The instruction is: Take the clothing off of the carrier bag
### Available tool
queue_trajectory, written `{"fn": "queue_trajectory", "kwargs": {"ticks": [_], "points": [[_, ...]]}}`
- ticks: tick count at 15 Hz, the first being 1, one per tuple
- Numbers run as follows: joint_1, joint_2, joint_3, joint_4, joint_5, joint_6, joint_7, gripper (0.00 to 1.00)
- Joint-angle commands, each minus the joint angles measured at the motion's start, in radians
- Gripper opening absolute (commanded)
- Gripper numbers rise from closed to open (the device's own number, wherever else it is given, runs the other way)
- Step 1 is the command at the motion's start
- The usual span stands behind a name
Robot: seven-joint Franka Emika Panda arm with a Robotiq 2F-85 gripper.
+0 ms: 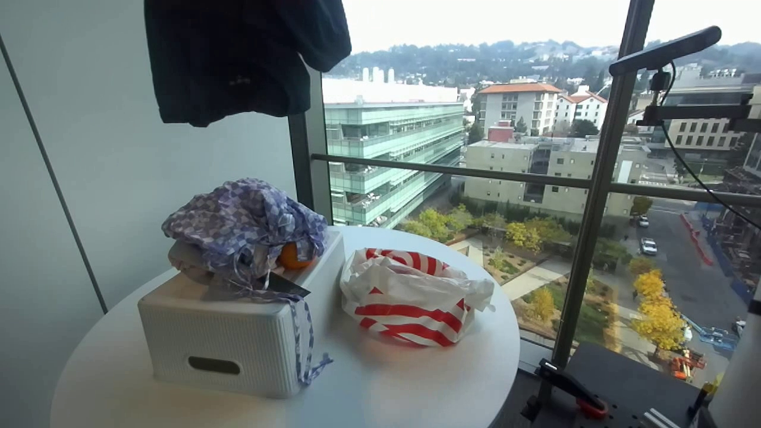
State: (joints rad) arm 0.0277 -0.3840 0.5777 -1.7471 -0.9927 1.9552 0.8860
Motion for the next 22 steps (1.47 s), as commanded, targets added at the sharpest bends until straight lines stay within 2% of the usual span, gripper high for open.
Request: {"fn": "queue_trajectory", "kwargs": {"ticks": [1,3,5,6,9,12,15,18,19,20,21,22], "points": [[-0.055,0.237,0.151,0.22,-0.194,-0.074,0.043,0.05],[-0.059,0.354,0.205,0.273,-0.281,-0.132,0.032,0.05],[-0.05,0.474,0.228,0.312,-0.373,-0.201,0.012,0.05],[0.062,0.534,0.126,0.327,-0.411,-0.23,0.004,0.05],[0.158,0.682,-0.011,0.407,-0.437,-0.216,-0.055,0.05],[0.226,0.752,-0.149,0.447,-0.366,-0.162,-0.125,0.05],[0.236,0.778,-0.23,0.441,-0.258,-0.109,-0.19,0.05],[0.223,0.761,-0.285,0.365,-0.136,-0.06,-0.242,0.05],[0.166,0.753,-0.237,0.326,-0.116,-0.047,-0.255,0.05],[0.155,0.749,-0.243,0.3,-0.086,-0.024,-0.266,0.05],[0.191,0.744,-0.308,0.276,-0.045,0.013,-0.278,0.05],[0.182,0.746,-0.317,0.251,-0.016,0.053,-0.286,0.05]]}}
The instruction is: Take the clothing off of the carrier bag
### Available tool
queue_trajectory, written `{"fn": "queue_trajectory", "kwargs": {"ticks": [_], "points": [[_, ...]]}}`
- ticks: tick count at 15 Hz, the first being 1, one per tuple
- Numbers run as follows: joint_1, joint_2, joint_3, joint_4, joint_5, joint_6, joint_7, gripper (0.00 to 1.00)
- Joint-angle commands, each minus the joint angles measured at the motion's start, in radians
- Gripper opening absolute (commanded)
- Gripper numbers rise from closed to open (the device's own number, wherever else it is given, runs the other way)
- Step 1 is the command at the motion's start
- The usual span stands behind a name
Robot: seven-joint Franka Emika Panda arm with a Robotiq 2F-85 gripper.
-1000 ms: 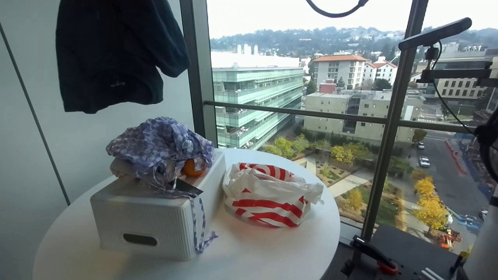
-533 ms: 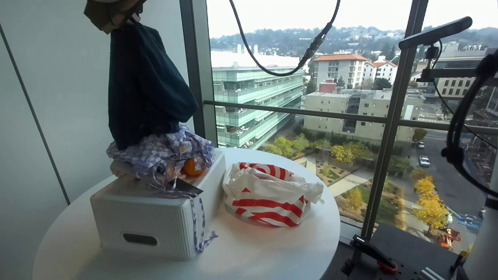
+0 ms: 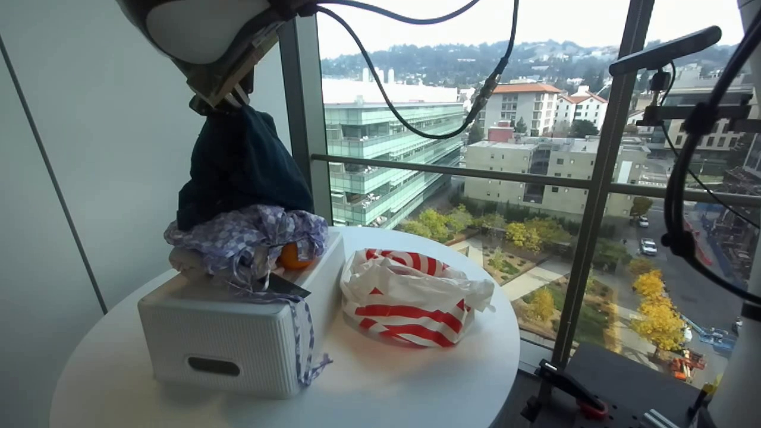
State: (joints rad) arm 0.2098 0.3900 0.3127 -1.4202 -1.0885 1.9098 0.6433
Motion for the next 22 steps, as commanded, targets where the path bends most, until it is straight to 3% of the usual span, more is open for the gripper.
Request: {"fn": "queue_trajectory", "kwargs": {"ticks": [1,8,9,10,12,20,22], "points": [[-0.001,-0.022,-0.068,-0.096,0.109,0.135,-0.046,0.05],[-0.004,0.023,-0.15,-0.247,0.289,0.388,-0.103,0.05],[-0.001,0.017,-0.16,-0.27,0.304,0.411,-0.118,0.1],[-0.001,0.008,-0.166,-0.289,0.323,0.431,-0.138,0.35],[-0.005,-0.024,-0.164,-0.326,0.389,0.452,-0.203,0.39],[0.008,-0.37,-0.163,-0.527,0.515,0.413,-0.318,0.98],[0.0,-0.455,-0.156,-0.555,0.528,0.349,-0.322,1.0]]}}
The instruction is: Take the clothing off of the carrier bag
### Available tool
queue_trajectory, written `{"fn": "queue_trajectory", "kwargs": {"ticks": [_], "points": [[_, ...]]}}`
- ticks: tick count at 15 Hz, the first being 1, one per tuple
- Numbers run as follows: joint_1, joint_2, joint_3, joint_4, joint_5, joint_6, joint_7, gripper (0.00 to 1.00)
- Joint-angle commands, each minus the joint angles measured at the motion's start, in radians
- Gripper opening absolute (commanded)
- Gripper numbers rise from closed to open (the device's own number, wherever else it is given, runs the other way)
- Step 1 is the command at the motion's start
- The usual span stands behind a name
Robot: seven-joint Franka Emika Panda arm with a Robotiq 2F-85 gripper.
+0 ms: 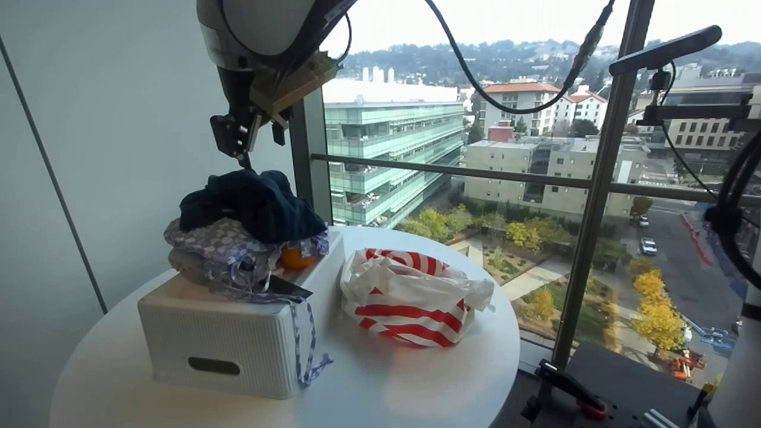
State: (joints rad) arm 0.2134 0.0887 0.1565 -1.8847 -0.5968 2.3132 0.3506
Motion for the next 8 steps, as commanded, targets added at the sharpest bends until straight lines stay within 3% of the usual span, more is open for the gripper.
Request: {"fn": "queue_trajectory", "kwargs": {"ticks": [1,5,8], "points": [[-0.008,-0.19,0.005,-0.098,0.044,-0.117,-0.031,1.0],[-0.027,-0.319,0.009,-0.14,0.14,-0.311,-0.098,1.0],[-0.041,-0.383,0.003,-0.183,0.187,-0.344,-0.135,1.0]]}}
